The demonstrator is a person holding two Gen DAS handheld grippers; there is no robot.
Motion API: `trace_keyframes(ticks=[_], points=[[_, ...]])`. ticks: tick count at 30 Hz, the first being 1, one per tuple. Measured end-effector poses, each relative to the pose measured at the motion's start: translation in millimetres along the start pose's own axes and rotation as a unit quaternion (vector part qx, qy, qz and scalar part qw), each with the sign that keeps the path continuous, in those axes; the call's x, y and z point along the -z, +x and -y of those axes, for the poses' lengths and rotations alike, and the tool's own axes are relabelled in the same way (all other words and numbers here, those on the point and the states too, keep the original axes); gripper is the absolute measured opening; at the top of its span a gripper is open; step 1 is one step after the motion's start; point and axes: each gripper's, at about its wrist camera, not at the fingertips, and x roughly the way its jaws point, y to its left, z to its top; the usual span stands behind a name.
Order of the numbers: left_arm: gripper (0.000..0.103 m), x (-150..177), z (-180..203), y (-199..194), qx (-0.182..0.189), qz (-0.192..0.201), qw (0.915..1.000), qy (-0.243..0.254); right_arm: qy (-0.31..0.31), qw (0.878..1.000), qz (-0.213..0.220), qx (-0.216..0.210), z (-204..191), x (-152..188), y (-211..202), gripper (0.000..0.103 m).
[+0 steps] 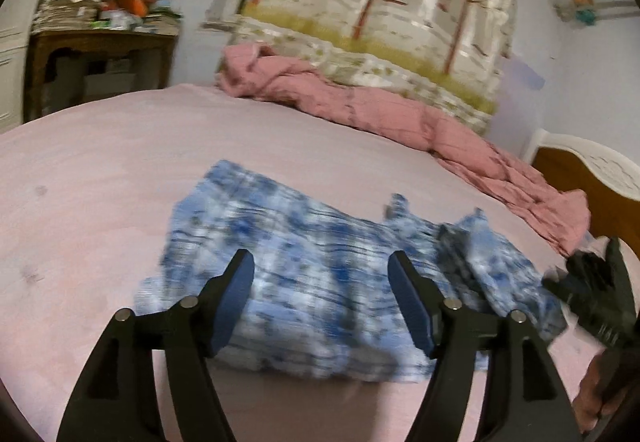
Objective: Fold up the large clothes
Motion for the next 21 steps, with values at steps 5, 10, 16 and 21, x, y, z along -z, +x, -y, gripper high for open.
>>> trace_keyframes(ticks=[5, 10, 16, 21], points=[[0.076, 0.3, -7.7, 2.8, -0.024, -0.005, 0.9997, -0.011, -0.081, 0.993, -0.081, 0.001, -26.5, 20.1, 37.5, 0.096], [0.081, 2.6, -8.0, -1.4, -0.045, 0.006, 0.9990, -0.003, -0.105, 0.990, -0.096, 0.020, -36.9, 26.9, 49.1, 0.099], [0.094, 1.9, -35.7, 1.2, -0.079, -0.004, 0.9950, -0.060, -0.014, 0.999, 0.023, -0.019, 0.3, 18.5, -7.8, 0.099], [0.094, 4.7, -60.3, 22.3, -0.086, -0.066, 0.9870, -0.118, 0.097, 0.992, 0.081, 0.024, 52.4, 22.3, -35.0, 0.099]])
